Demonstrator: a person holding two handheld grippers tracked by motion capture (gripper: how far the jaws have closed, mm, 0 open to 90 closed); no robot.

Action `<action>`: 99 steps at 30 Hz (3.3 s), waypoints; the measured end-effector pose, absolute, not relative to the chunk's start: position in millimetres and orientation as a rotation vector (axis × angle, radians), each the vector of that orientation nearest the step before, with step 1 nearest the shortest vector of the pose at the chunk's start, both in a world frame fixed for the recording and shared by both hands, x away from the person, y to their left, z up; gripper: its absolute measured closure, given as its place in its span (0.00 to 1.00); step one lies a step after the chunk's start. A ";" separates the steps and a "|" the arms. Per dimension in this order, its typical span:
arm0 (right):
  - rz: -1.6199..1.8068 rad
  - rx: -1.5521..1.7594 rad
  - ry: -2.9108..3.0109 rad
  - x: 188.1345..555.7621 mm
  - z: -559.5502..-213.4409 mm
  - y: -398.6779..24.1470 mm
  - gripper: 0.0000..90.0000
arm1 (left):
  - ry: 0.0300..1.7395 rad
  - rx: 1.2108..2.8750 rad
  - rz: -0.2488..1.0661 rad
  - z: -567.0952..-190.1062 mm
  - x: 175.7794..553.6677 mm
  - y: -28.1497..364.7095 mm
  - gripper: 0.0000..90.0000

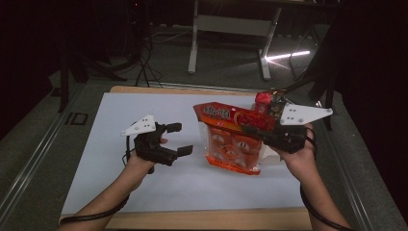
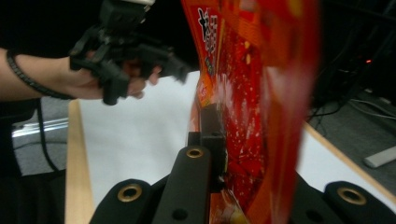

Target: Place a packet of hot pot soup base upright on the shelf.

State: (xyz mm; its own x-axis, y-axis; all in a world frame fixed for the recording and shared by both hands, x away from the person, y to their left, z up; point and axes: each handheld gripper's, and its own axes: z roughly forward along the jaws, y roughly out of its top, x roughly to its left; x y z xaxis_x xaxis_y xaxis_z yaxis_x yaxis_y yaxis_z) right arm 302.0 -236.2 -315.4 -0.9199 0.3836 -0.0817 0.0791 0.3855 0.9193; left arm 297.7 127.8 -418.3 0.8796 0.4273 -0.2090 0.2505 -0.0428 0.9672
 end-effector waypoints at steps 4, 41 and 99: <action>1.535 0.430 2.334 309.2 -304.6 -243.2 1.00 | 0.539 1.654 0.159 -427.3 290.6 130.3 0.08; 1.369 0.739 2.201 371.6 -296.7 -337.5 1.00 | 0.716 1.727 0.176 -491.6 255.0 178.0 0.02; 1.496 0.982 2.171 382.9 -409.7 -383.5 0.99 | 0.753 1.731 0.148 -505.5 258.0 177.7 0.02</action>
